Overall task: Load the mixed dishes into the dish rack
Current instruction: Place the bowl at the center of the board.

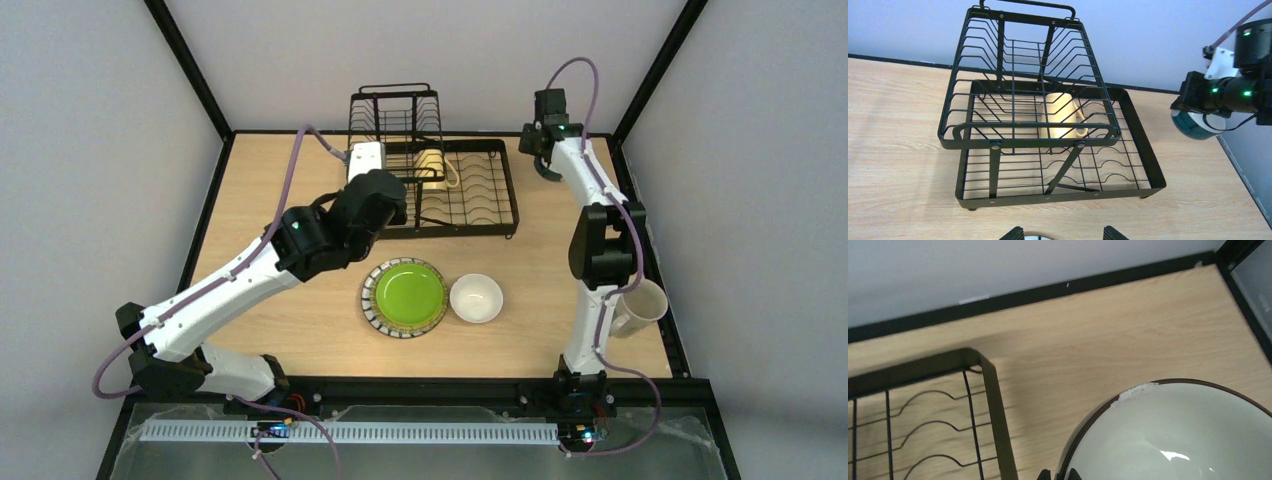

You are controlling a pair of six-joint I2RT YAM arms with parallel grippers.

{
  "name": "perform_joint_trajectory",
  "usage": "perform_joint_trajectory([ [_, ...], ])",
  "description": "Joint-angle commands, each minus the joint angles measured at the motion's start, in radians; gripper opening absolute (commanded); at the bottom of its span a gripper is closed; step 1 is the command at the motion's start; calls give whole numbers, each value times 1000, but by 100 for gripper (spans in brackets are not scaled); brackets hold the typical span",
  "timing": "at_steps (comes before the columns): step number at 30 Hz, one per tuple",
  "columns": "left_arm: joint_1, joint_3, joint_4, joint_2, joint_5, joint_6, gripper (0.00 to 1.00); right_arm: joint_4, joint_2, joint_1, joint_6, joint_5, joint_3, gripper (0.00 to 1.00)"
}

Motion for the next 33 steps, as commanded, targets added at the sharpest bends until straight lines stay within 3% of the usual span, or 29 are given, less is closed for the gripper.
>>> perform_joint_trajectory([
  [1, 6, 28, -21, -12, 5, 14, 91, -59, 64, 6, 55, -39, 42, 0],
  [16, 6, 27, -23, -6, -1, 22, 91, -37, 146, 1, 81, -88, 10, 1],
  [23, 6, 27, -22, 0, -1, 22, 92, -38, 166, 1, 88, -93, 10, 10],
  [33, 5, 23, -32, 3, 1, 19, 92, 15, 158, -3, 85, -83, -56, 12],
])
